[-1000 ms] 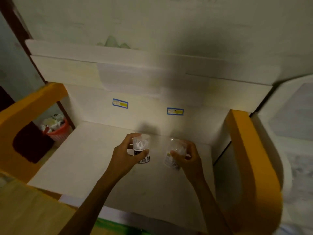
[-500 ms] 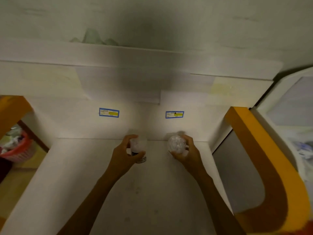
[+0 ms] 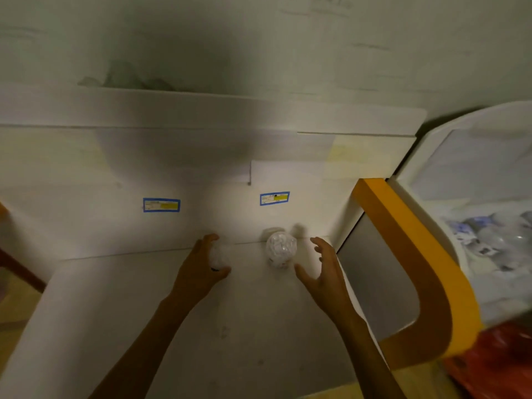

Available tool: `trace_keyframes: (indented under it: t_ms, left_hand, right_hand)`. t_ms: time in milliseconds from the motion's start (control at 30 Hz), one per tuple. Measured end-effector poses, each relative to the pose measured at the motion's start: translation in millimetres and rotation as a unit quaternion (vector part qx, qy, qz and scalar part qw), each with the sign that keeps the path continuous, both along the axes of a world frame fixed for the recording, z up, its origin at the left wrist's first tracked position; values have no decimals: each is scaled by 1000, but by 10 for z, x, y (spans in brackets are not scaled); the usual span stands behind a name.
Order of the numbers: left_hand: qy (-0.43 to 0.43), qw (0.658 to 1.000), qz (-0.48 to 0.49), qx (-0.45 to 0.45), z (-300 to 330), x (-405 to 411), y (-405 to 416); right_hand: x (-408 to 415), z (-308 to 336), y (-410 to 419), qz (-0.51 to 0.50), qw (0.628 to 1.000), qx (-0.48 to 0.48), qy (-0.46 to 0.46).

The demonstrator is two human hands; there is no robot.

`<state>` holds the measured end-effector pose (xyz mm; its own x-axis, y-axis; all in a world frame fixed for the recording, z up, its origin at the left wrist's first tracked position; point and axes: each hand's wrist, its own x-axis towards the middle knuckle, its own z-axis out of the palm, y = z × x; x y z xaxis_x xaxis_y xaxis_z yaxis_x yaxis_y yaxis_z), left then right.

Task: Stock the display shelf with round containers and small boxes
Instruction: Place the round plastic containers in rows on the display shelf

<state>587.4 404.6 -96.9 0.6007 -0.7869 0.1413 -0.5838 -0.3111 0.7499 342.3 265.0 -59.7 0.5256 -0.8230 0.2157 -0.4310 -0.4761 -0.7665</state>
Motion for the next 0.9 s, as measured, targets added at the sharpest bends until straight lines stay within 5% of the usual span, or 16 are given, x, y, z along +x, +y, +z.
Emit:
trace_keyframes:
  t_ms: [300,500,900]
  left_hand:
    - [-166,985,-45,-7,405,-256,116]
    - [-229,955,-187,-18,748,-1100,102]
    - [-248,919,-298,-68,1150,-3118,-112]
  right_hand:
    - [-484,116,444,-38,996,-66,37]
    - [-929,426,773,-57,988,-121,74]
    - [-2857,806,925,-141,962,-204,112]
